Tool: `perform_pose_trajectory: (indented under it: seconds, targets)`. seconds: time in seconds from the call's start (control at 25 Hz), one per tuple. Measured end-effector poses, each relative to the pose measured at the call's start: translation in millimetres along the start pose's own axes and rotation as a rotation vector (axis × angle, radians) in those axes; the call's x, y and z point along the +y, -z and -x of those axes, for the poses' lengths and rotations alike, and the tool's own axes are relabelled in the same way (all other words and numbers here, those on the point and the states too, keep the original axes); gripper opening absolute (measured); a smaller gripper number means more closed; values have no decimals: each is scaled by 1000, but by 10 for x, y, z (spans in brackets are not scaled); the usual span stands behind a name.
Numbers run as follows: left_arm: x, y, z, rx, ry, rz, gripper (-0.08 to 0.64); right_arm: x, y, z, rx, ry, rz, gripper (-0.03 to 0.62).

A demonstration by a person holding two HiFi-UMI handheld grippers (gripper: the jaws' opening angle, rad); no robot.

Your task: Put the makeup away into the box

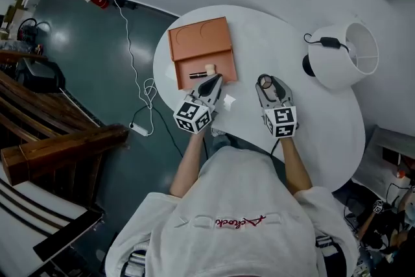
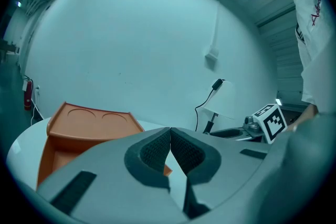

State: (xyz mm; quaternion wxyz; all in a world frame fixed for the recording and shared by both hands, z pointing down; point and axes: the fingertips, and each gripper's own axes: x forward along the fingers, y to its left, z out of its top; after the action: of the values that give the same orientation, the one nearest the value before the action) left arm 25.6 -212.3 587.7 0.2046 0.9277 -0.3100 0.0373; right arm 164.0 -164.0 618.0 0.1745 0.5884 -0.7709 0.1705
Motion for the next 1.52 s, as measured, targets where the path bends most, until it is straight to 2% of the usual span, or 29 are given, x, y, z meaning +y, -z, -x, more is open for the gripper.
perform_pose_trajectory:
  seconds: [0.2, 0.56, 1.04, 1.32, 1.52]
  targets:
    - [27, -13, 163, -18, -32, 2, 9, 210, 37, 136, -11, -37, -16, 232]
    - [241, -84, 626, -82, -138, 19, 9, 555, -177, -92, -37, -157, 32, 230]
    - [895, -72, 1694, -175, -383, 75, 9, 1609, -345, -710, 5, -398, 180, 230]
    - [1082, -41, 1878, -197, -422, 104, 9, 1925, -317, -948, 56, -478, 283, 230]
    - [1181, -12, 1907, -199, -427, 119, 9, 2009, -293, -1209, 106, -527, 425, 230]
